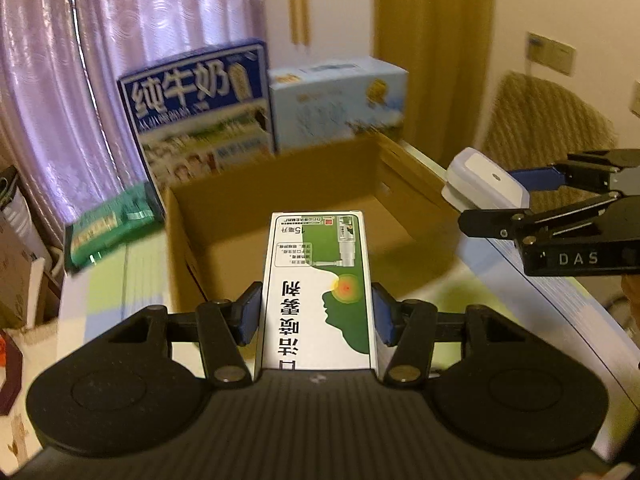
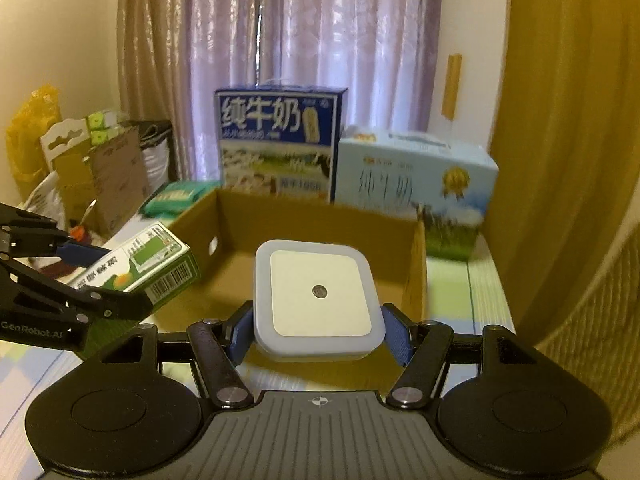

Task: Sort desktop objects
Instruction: 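Carry the medicine box and night light into the cardboard box with both tools, then release both items into the box and pull both tools back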

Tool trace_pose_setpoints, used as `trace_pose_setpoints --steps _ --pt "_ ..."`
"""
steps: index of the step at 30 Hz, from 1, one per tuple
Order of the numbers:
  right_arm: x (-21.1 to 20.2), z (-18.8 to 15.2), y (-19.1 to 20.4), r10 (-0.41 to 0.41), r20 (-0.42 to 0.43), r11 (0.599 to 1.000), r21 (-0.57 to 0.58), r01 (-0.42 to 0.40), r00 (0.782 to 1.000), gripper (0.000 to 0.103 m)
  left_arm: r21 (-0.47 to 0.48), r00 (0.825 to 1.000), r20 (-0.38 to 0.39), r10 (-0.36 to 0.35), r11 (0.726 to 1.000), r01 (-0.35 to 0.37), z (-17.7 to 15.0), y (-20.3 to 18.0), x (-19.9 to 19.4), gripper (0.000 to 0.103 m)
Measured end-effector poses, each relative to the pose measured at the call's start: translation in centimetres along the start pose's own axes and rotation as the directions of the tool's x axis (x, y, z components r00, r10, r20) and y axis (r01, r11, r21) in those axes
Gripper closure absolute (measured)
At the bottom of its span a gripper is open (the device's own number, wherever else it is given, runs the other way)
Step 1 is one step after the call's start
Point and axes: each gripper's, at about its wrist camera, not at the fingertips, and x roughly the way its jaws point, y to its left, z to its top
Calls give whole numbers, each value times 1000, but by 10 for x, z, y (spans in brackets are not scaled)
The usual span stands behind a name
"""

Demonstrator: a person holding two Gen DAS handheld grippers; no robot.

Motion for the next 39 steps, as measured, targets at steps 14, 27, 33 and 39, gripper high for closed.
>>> trace_pose_setpoints --steps 14,27,33,39 --pt "137 22 -27 9 -114 999 47 -4 993 40 -86 999 -52 18 996 -23 35 50 120 53" --pt "167 0 -32 8 -196 998 57 3 981 40 -89 997 -71 12 996 -18 29 52 150 53" --pt "168 0 -31 25 -205 998 63 -12 979 40 -110 999 -25 34 993 -37 23 60 126 52" --pt "156 7 -28 25 -181 997 71 -12 983 39 -140 999 0 48 989 -48 12 66 97 50"
